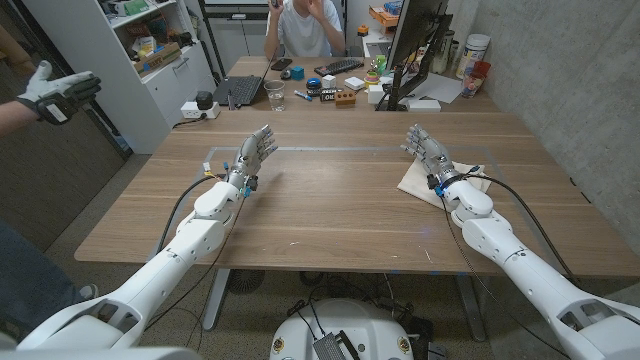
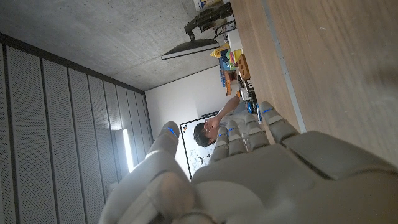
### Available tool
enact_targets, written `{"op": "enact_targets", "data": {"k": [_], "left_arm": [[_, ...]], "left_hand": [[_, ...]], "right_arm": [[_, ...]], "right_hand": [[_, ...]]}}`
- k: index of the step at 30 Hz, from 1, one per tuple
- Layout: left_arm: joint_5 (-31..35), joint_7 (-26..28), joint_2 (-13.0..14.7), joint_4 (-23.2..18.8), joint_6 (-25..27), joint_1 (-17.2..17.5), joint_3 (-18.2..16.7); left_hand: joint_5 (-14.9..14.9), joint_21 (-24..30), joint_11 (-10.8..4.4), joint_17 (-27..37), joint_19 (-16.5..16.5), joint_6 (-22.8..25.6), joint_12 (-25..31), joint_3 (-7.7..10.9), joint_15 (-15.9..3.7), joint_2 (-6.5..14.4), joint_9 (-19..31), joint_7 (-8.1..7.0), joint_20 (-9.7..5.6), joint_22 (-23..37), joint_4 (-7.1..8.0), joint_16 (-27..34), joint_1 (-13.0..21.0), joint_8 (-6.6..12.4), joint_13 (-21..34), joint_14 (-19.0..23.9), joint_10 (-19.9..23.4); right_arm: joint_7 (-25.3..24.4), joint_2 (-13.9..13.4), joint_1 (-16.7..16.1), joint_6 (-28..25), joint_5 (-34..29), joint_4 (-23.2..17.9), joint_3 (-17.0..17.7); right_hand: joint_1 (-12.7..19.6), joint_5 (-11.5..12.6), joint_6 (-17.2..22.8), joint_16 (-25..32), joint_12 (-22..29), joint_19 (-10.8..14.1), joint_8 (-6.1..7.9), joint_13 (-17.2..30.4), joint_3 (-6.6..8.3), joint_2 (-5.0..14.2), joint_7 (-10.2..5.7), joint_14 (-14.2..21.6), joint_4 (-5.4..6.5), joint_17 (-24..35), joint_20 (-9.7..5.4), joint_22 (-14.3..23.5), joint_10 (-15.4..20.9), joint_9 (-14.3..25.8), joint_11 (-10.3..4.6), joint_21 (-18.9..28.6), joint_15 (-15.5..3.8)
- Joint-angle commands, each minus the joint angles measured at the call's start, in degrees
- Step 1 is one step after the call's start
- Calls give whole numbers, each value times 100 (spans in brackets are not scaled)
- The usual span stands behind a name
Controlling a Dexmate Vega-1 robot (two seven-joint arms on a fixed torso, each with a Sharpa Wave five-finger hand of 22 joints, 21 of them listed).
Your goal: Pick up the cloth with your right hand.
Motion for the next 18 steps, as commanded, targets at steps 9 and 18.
{"op": "enact_targets", "data": {"k": [9,18], "left_arm": [[-15,24,7,-7,191,-29,62],[-7,42,31,-82,211,-43,51]], "left_hand": [[40,32,57,15,18,4,31,25,43,17,19,23,22,17,2,24,52,37,11,-22,-15],[40,34,48,15,12,8,31,26,43,20,19,22,28,18,2,25,51,38,5,-24,-21]], "right_arm": [[542,713,-238,-381,-966,-191,1017],[805,393,-469,-760,-1426,-872,1201]], "right_hand": [[37,30,50,22,25,55,26,14,40,-8,4,60,0,26,9,18,45,24,-3,-9,6],[166,37,72,4,13,131,24,11,85,-38,32,52,-146,-18,109,16,51,25,19,-36,3]]}}
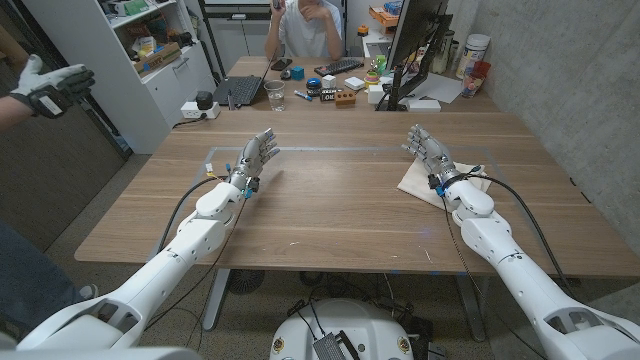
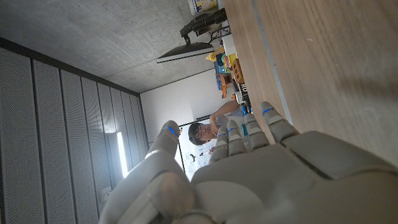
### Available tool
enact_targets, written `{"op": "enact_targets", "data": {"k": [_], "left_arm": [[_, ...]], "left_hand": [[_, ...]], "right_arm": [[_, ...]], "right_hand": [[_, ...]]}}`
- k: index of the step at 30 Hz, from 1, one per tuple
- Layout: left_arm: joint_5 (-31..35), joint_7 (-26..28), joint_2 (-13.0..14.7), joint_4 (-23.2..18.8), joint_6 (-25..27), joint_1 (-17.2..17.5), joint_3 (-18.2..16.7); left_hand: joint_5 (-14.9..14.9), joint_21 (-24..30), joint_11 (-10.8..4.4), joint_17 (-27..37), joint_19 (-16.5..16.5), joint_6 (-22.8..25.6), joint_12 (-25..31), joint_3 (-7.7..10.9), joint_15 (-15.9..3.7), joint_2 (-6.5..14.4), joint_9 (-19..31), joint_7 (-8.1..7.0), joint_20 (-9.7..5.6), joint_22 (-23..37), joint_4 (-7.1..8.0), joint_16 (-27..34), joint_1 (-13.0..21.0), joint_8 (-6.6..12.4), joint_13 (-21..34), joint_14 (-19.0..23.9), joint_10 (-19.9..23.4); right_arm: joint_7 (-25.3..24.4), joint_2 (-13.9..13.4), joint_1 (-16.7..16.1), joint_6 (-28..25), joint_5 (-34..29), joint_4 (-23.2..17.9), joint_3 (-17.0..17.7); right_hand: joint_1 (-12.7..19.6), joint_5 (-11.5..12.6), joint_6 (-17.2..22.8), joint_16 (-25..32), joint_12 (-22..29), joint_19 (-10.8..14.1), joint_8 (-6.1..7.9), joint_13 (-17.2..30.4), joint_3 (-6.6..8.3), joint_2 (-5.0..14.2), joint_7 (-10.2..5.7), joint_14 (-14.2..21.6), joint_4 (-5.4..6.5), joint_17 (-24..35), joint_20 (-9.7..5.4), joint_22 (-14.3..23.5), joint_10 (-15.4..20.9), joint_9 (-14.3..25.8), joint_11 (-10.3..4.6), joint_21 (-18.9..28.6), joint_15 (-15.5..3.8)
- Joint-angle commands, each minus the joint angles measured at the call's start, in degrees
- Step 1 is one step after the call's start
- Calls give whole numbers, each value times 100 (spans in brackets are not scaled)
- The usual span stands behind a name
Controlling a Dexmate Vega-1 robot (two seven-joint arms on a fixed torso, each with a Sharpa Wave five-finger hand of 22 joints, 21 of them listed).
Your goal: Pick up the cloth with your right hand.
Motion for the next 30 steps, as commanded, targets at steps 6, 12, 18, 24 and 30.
{"op": "enact_targets", "data": {"k": [6,12,18,24,30], "left_arm": [[49,75,29,-109,37,-36,-1],[49,13,11,-47,41,-108,20],[54,-108,-25,38,-3,-193,60],[72,-153,-36,60,-13,-243,82],[117,-162,-15,65,-10,-277,100]], "left_hand": [[42,30,66,15,-12,11,21,27,57,24,20,29,-50,8,1,12,54,24,-1,-63,-31],[43,21,71,14,-50,4,22,28,58,26,20,28,-72,8,-2,-1,58,21,-7,-109,-34],[43,21,62,14,-61,0,24,28,60,27,20,24,-55,8,-3,2,58,20,-12,-113,-34],[43,21,63,15,-72,6,24,26,64,27,21,25,-43,8,-2,7,55,22,-16,-113,-41],[43,20,63,15,-86,8,26,26,65,29,21,17,-29,8,0,8,54,23,-20,-118,-39]], "right_arm": [[124,-900,-861,-600,-1495,-1835,417],[-204,-1394,-1335,-840,-2250,-2592,553],[-430,-1803,-1648,-1234,-2961,-3199,536],[-648,-2035,-1852,-1518,-3465,-3615,466],[-743,-2245,-1967,-1674,-3779,-3922,441]], "right_hand": [[349,55,55,-24,-8,82,16,14,98,-52,50,39,-307,-73,160,14,31,25,46,-102,17],[571,65,75,-37,-18,134,17,11,163,-113,62,51,-526,-132,212,12,31,25,72,-153,33],[669,62,107,-43,-17,152,24,11,186,-143,72,50,-626,-158,238,12,41,26,75,-183,37],[721,58,139,-41,-17,156,33,11,197,-155,66,56,-682,-171,262,12,49,26,73,-208,32],[753,53,162,-36,-18,146,36,11,201,-161,65,61,-724,-180,287,12,53,27,82,-241,28]]}}
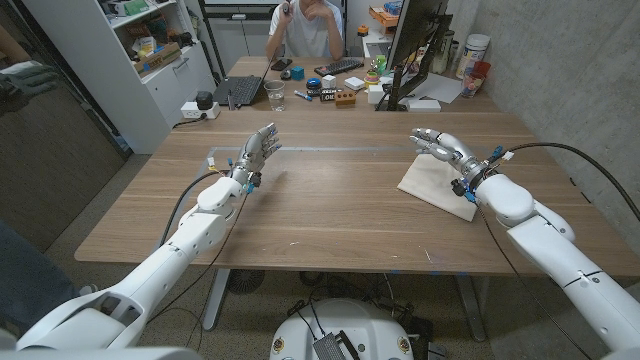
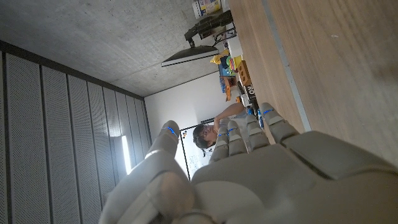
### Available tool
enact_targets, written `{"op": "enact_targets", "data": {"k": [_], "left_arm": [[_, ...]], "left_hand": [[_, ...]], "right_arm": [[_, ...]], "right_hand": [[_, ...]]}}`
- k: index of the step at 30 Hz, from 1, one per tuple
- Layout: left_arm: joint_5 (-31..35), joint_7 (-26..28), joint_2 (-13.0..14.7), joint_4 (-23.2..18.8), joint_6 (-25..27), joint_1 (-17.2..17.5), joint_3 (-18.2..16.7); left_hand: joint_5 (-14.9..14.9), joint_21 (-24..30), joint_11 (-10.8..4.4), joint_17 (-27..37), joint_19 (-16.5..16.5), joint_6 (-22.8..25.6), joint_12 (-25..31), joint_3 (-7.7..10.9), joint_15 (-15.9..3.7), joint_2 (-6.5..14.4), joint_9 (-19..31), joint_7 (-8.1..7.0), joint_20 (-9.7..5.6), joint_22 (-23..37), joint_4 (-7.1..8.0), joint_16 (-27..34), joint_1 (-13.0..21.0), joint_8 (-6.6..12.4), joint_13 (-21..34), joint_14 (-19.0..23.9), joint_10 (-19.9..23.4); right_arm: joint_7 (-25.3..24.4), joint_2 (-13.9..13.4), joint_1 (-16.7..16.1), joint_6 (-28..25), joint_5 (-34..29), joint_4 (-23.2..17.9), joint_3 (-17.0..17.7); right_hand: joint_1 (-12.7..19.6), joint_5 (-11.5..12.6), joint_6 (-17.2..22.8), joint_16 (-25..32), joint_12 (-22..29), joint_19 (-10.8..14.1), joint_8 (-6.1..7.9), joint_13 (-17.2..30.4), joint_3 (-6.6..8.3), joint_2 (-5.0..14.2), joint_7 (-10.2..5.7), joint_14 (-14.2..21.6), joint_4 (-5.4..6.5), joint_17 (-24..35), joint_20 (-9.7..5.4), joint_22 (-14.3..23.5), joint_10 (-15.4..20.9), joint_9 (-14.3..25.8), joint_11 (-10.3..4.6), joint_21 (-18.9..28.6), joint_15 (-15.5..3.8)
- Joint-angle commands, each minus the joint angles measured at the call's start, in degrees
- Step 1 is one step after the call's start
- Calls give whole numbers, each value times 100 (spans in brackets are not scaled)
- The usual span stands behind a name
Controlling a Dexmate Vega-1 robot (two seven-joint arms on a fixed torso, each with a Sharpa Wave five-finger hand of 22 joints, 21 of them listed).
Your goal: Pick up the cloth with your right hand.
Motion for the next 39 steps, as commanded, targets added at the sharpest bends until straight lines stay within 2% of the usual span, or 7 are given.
{"op": "enact_targets", "data": {"k": [1,12,16,20,33,37,39], "left_arm": [[49,-74,1,54,-17,-89,44],[47,-101,-9,89,-27,-113,48],[49,-122,4,96,-21,-128,49],[62,-111,6,98,-9,-135,55],[72,-162,18,116,-1,-167,71],[83,-202,6,167,-1,-209,92],[78,-209,-11,186,-9,-220,95]], "left_hand": [[43,21,30,16,-44,9,28,26,18,28,22,12,16,9,0,10,54,24,-5,-35,-6],[43,22,28,17,-63,11,29,23,13,29,22,6,42,10,1,12,51,24,-11,-44,-13],[43,23,25,17,-67,15,30,24,8,30,22,7,49,10,1,13,51,26,-13,-47,-13],[43,27,27,16,-67,20,35,23,12,31,22,3,46,10,1,13,50,27,-16,-50,-5],[43,31,30,16,-75,29,39,23,17,33,22,5,56,11,1,16,50,30,-22,-55,-2],[43,32,27,16,-78,32,39,23,7,34,22,3,59,11,0,19,50,31,-23,-52,-5],[44,33,17,16,-77,40,39,23,0,35,22,0,60,11,0,20,51,34,-24,-51,-5]], "right_arm": [[-288,-557,-384,-549,-958,-816,-39],[-287,-874,-540,-832,-1305,-1154,-36],[-215,-894,-571,-941,-1260,-1211,-6],[-201,-960,-604,-955,-1324,-1235,-3],[-19,-1606,-711,-1743,-2237,-1843,-129],[107,-1769,-706,-1975,-2377,-1977,-155],[78,-1764,-752,-1938,-2320,-1973,-101]], "right_hand": [[77,8,48,10,-18,-33,34,10,13,-9,-4,30,-68,11,65,13,46,29,28,-36,-2],[64,-16,29,-4,-39,-349,11,16,-12,-4,-160,-68,-124,1,249,11,-5,34,-21,-273,10],[-110,-37,-13,22,-36,-751,-12,38,-122,-72,-338,-86,-119,-11,737,11,-46,45,-148,-600,19],[-162,-29,-23,4,-45,-782,-13,47,-161,-114,-387,-149,-128,-20,903,13,-87,48,-219,-669,58],[-256,-1,-54,-101,-94,-1013,-16,67,-253,-244,-517,-505,-188,-67,1005,27,-307,54,-410,-895,237],[-194,21,-81,-112,-110,-1021,-20,72,-251,-297,-551,-564,-263,-100,1002,33,-404,55,-299,-925,321],[-143,34,-98,-110,-112,-1001,-21,73,-238,-311,-560,-573,-307,-114,997,37,-437,56,-324,-926,347]]}}
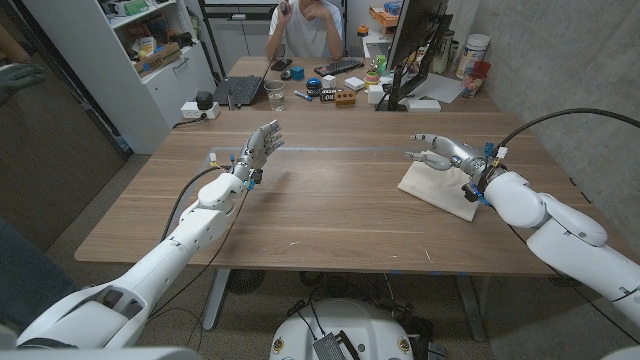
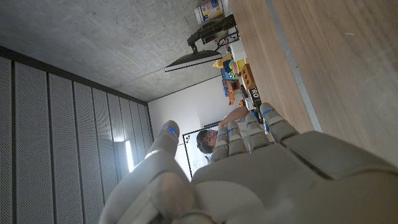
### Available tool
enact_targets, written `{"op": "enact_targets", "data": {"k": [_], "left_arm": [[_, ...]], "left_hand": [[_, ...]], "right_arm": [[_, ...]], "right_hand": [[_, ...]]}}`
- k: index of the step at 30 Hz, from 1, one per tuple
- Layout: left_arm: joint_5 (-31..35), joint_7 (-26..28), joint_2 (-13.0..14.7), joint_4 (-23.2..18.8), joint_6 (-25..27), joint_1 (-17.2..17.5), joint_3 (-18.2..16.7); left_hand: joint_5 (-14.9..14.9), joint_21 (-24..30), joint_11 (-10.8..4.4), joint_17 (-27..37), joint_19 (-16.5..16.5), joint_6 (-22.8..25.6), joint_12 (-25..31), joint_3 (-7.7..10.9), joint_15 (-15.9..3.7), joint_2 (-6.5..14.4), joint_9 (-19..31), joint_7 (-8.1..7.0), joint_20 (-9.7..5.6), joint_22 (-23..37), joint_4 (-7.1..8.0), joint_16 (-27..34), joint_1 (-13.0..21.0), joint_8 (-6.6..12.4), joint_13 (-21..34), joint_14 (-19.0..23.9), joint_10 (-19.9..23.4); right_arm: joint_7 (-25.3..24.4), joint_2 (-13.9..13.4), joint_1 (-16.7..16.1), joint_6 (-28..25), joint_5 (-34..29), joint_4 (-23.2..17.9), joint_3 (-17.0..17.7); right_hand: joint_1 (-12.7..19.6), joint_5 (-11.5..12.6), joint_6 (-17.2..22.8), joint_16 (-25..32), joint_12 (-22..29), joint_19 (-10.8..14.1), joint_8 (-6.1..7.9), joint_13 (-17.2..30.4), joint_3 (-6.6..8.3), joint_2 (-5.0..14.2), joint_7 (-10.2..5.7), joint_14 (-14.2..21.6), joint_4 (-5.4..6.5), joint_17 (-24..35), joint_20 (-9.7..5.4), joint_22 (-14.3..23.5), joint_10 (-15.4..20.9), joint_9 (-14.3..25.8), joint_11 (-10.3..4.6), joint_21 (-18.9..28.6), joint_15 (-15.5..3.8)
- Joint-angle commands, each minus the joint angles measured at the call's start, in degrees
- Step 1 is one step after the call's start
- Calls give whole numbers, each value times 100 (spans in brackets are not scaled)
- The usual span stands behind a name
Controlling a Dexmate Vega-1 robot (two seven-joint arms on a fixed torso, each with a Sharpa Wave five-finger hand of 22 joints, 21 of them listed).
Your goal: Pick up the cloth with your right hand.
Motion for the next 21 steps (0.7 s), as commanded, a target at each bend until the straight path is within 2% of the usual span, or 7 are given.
{"op": "enact_targets", "data": {"k": [1,4,6,7,15,21], "left_arm": [[29,-69,-18,86,8,-82,41],[26,-68,-53,133,0,-118,45],[38,-65,-54,138,-2,-125,51],[29,-96,-63,169,-13,-140,54],[11,-86,-92,218,-63,-150,27],[27,-97,-74,211,-59,-169,30]], "left_hand": [[44,33,16,16,-48,41,41,24,-5,35,23,-4,32,12,0,20,52,34,2,-52,-3],[44,35,-9,16,-51,49,44,25,-5,37,23,-11,35,12,-2,23,54,37,-1,-47,3],[45,36,-7,16,-50,54,44,25,-12,38,23,-14,33,12,-2,24,54,38,-2,-44,2],[45,36,-6,16,-52,55,44,25,-14,38,23,-11,36,12,-2,24,55,38,-2,-46,2],[45,39,2,15,-55,72,49,26,-16,40,23,-18,40,12,-2,26,55,43,-6,-43,10],[45,42,-5,15,-55,74,51,25,-23,41,23,-18,46,12,-2,28,54,41,-8,-42,12]], "right_arm": [[232,-472,-82,-652,-564,-418,-55],[367,-583,-47,-856,-684,-506,-121],[330,-592,-63,-847,-682,-495,-112],[409,-613,-72,-870,-613,-509,-64],[656,-702,-123,-1100,-588,-559,-32],[1034,-989,-73,-1237,-629,-587,-17]], "right_hand": [[119,65,-31,-16,-24,-11,-24,32,36,-94,-57,-28,-96,-15,-5,38,-66,28,41,-17,58],[220,93,-82,-21,-35,28,-30,35,49,-159,-65,-67,-189,-42,-2,43,-154,29,69,-20,91],[292,128,-126,-46,-46,59,-34,38,45,-248,-64,-166,-264,-71,4,46,-257,30,196,-27,134],[308,139,-144,-63,-47,67,-37,38,42,-274,-53,-224,-282,-79,5,47,-284,30,205,-30,160],[360,175,-261,-54,-50,127,-67,40,43,-333,-36,-266,-323,-106,0,53,-385,32,276,-24,232],[417,205,-331,-6,-34,289,-72,40,57,-357,-47,-188,-349,-130,-23,66,-426,34,273,26,297]]}}
